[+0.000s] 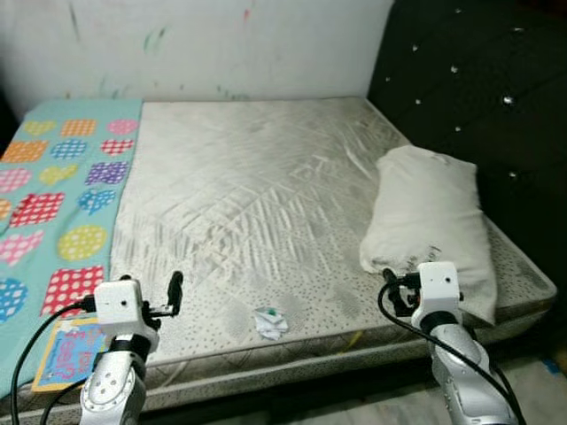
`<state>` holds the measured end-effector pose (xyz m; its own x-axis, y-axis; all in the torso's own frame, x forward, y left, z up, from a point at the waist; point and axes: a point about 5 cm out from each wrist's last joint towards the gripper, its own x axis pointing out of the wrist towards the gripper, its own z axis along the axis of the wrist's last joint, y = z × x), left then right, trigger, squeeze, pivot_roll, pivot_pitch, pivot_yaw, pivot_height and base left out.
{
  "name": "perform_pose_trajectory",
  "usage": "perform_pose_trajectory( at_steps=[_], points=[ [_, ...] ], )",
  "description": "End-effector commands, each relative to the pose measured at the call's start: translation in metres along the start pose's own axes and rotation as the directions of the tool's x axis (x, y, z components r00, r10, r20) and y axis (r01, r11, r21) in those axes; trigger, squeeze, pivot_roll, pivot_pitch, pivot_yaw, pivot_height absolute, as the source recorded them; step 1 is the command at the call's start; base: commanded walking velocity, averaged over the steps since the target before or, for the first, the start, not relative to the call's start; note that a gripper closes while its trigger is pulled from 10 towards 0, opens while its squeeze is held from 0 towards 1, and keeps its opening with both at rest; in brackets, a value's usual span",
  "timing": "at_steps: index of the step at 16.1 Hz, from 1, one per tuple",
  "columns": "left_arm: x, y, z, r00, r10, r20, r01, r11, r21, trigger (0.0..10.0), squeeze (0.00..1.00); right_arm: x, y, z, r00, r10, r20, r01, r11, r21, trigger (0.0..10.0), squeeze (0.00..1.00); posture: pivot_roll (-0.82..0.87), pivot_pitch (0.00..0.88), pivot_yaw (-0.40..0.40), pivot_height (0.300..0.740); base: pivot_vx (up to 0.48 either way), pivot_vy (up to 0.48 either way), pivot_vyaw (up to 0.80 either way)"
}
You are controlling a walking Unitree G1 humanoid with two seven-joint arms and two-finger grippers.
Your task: Clean up the room
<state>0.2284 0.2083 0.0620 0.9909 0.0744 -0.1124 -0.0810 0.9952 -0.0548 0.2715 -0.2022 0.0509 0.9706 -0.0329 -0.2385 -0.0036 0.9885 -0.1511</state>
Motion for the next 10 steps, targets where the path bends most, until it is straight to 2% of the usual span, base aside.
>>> perform_pose_trajectory(
  at_steps=[1, 9, 10],
  points=[
    [-0.0002, -0.0011, 0.0028, 1.0, -0.01, 0.011, 0.01, 1.0, 0.011, 10.0, 0.0, 0.0008, -0.0007, 0.0009, 1.0, 0.002, -0.001, -0.002, 1.0, -0.002, 10.0, 0.0, -0.04, 0.0, -0.063, 0.74, 0.0, 0.0, 0.0],
    [0.0021, -0.0014, 0.0039, 1.0, -0.015, 0.014, 0.014, 1.0, 0.014, 10.0, 0.0, 0.0026, 0.001, 0.0014, 1.0, 0.002, 0.0, -0.002, 1.0, 0.003, 10.0, 0.0, -0.04, 0.0, -0.059, 0.74, 0.0, 0.0, 0.0],
    [0.0023, -0.0018, 0.0038, 1.0, -0.016, 0.014, 0.016, 1.0, 0.015, 10.0, 0.0, 0.0029, 0.001, 0.0015, 1.0, 0.002, 0.0, -0.002, 1.0, 0.004, 10.0, 0.0, -0.04, 0.0, -0.06, 0.74, 0.24, 0.0, 0.0]
  ],
)
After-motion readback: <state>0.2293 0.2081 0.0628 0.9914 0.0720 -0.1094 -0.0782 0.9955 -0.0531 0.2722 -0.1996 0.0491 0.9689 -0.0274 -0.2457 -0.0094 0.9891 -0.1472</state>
